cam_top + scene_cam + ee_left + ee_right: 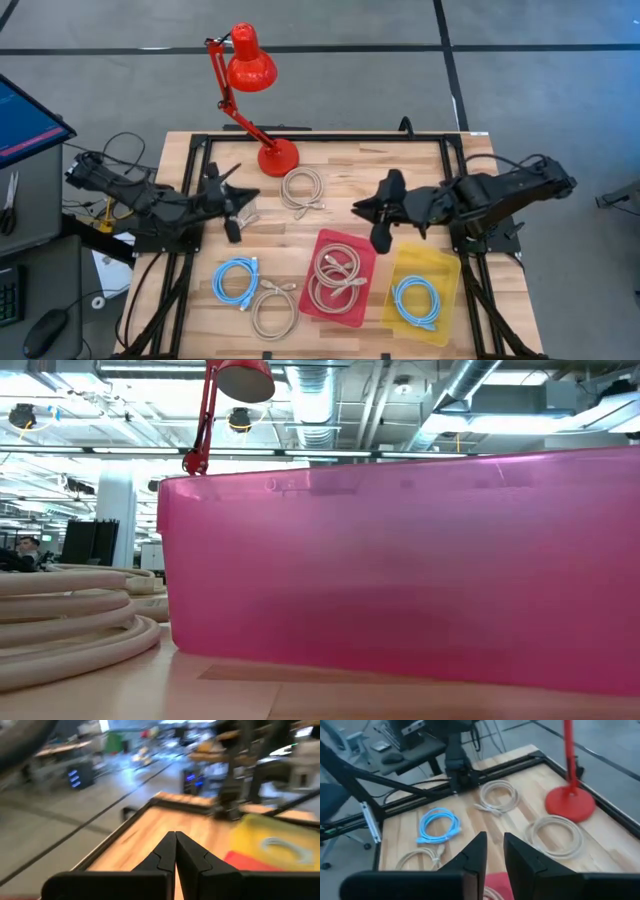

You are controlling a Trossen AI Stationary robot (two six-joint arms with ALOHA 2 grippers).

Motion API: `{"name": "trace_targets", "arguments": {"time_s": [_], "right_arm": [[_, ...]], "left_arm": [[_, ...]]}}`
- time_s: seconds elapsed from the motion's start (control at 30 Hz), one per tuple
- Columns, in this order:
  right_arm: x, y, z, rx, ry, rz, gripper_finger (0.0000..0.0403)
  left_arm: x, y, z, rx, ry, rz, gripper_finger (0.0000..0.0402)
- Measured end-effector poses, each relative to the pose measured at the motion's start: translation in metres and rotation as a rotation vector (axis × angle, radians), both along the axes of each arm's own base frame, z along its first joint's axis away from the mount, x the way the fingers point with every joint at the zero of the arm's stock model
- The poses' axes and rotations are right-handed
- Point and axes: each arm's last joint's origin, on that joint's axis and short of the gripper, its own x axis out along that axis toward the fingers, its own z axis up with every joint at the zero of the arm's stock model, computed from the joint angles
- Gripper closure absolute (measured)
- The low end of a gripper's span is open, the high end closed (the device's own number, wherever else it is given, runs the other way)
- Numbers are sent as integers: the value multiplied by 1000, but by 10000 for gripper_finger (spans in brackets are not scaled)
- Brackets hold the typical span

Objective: Sort HDMI cables
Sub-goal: Put the brown HDMI cable into the pink bin

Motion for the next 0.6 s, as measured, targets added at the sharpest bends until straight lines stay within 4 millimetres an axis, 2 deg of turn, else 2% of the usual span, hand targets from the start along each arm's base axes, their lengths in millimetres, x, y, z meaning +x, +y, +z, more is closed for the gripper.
{"name": "trace_targets", "arguments": {"time_s": [0.17,0.43,0.6], "right_arm": [[-11,-3,-2,3,49,-51,352],[-11,-5,-5,-24,71,-81,366],[-10,-7,-6,-34,83,-87,382]], "left_arm": [[-17,11,-6,-103,23,63,394],[-40,23,1,-450,-182,117,397],[-48,26,5,-497,-216,82,396]]}}
